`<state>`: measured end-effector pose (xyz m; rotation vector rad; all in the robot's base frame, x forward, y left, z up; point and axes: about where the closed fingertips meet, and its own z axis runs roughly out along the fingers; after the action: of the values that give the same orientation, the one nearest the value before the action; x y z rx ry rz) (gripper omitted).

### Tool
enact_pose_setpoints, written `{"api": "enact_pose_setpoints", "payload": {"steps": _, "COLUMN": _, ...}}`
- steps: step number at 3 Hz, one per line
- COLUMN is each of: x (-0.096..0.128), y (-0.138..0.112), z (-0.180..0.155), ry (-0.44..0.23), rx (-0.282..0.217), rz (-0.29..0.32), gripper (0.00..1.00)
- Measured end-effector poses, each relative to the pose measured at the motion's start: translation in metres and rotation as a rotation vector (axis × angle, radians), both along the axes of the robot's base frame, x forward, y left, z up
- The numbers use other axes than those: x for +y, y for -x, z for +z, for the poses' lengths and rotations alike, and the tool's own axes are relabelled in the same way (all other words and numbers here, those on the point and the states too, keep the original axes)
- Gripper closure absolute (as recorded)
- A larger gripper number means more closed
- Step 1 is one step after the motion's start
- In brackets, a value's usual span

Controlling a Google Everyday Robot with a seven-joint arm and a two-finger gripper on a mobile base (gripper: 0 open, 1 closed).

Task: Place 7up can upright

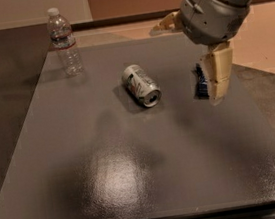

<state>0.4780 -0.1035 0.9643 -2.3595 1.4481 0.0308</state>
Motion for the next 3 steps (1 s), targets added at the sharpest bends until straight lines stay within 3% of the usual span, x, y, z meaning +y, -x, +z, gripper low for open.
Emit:
{"api": "enact_pose_setpoints", "payload": {"steps": 1, "x": 0.031, "y": -0.009, "z": -0.003, "ry": 0.011, "rx": -0.055, "rz": 0.21, "gripper": 0.0}}
{"api": "enact_pose_setpoints", "payload": {"steps": 3, "x": 0.066, "y": -0.03, "z": -0.022, "ry": 0.076, "rx": -0.278, "rz": 0.551, "gripper": 0.0}}
